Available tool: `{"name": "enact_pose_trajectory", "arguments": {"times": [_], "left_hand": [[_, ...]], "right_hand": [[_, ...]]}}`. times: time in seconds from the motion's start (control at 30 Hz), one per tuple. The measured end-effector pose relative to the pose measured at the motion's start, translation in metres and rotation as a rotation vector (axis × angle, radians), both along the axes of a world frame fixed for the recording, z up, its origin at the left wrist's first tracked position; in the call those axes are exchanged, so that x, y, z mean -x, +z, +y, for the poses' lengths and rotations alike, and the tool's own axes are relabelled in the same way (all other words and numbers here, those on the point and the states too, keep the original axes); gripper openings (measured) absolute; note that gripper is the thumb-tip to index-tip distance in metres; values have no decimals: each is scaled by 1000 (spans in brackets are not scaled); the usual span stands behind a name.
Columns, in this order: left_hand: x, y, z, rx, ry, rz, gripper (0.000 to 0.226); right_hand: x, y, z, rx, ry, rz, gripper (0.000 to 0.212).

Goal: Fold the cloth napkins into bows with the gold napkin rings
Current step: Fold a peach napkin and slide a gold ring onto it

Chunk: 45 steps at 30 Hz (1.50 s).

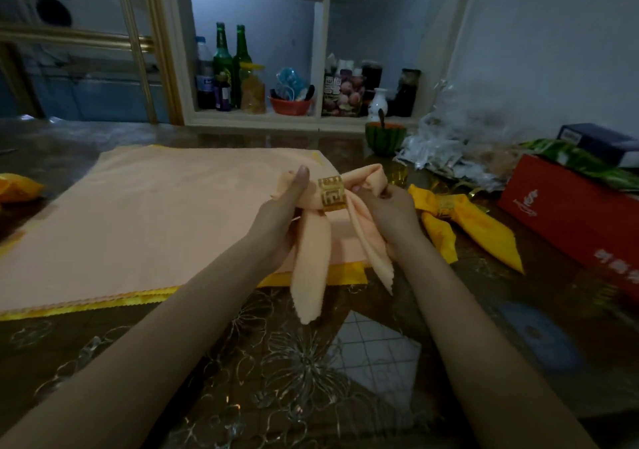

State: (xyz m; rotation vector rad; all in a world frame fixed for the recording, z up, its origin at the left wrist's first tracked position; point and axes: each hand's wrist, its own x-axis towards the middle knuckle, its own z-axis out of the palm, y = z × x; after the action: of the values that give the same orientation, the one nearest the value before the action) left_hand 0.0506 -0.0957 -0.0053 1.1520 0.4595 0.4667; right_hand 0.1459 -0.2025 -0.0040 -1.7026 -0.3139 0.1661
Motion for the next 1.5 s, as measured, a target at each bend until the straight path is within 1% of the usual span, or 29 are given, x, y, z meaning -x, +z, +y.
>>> {"name": "enact_pose_trajectory", "arguments": {"times": [0.03, 0.07, 0.13, 0.2, 0.27, 0.33, 0.4, 0.47, 0.53, 0.6, 0.67, 0.7, 0.73, 0.8, 0.87, 0.9, 0.97, 1.03, 1.07, 1.1, 1.17, 1.2, 1.23, 1.3, 1.37, 1.4, 1.43, 1.5], "left_hand": [[1, 2, -4, 70, -30, -28, 40], [2, 7, -11, 92, -48, -43, 41], [2, 6, -20, 76, -75, -9, 40], [3, 6, -35, 20, -130, 47, 33], [0, 8, -57, -83, -200, 72, 21], [-5, 15, -77, -202, -252, 65, 18], [-14, 28, -101, -299, -303, 30, 19], [-27, 41, -123, -334, -323, 6, 17], [-41, 49, -147, -283, -332, 14, 14], [-52, 44, -167, -197, -336, 68, 21], [-59, 29, -177, -141, -356, 184, 25], [-60, 20, -179, -144, -364, 247, 25], [-61, 11, -180, -162, -358, 286, 24], [-69, -3, -179, -237, -350, 294, 39], [-74, -6, -178, -315, -324, 292, 44], [-73, -4, -177, -343, -305, 304, 43], [-72, -1, -174, -410, -281, 354, 41], [-65, 4, -167, -431, -321, 407, 40], [-59, 6, -161, -440, -351, 420, 39], [-52, 6, -151, -479, -371, 411, 37], [-36, 7, -127, -621, -333, 307, 21], [-28, 9, -112, -745, -266, 252, 17], [-19, 7, -95, -911, -177, 244, 17], [-6, 3, -59, -1224, -62, 302, 26], [4, -5, -29, -1432, -65, 417, 42], [7, -8, -19, -1483, -101, 459, 49], [14, -10, -6, -1485, -135, 493, 52], [17, -11, 5, -1422, -175, 460, 51]], "right_hand": [[-3, 1, -5, 6, -31, -2, 37], [-7, 4, -13, 7, -53, -3, 34], [-13, 3, -27, 60, -59, -24, 28], [-15, 1, -49, 147, -86, -63, 26], [-18, 0, -79, 191, -123, -84, 33], [-21, 5, -105, 242, -152, -110, 41], [-27, 11, -133, 210, -187, -101, 46], [-36, 19, -153, 139, -211, -88, 41], [-48, 22, -166, 146, -267, -119, 40], [-59, 11, -172, 221, -311, -117, 42], [-62, -6, -172, 380, -303, -98, 41], [-63, -15, -172, 466, -295, -98, 41], [-65, -24, -172, 520, -298, -109, 42], [-68, -31, -169, 583, -343, -183, 47], [-68, -30, -168, 651, -362, -226, 44], [-66, -30, -166, 675, -361, -236, 43], [-64, -32, -167, 645, -370, -249, 42], [-61, -34, -170, 601, -388, -293, 42], [-61, -34, -171, 616, -397, -329, 41], [-60, -35, -172, 660, -402, -370, 39], [-57, -36, -175, 777, -411, -459, 35], [-58, -36, -176, 788, -422, -479, 34], [-55, -35, -175, 767, -430, -479, 32], [-51, -30, -175, 645, -488, -481, 29], [-44, -22, -174, 551, -554, -533, 31], [-39, -17, -173, 535, -546, -581, 32], [-30, -15, -162, 530, -498, -638, 32], [-11, -8, -140, 563, -325, -721, 31]]}}
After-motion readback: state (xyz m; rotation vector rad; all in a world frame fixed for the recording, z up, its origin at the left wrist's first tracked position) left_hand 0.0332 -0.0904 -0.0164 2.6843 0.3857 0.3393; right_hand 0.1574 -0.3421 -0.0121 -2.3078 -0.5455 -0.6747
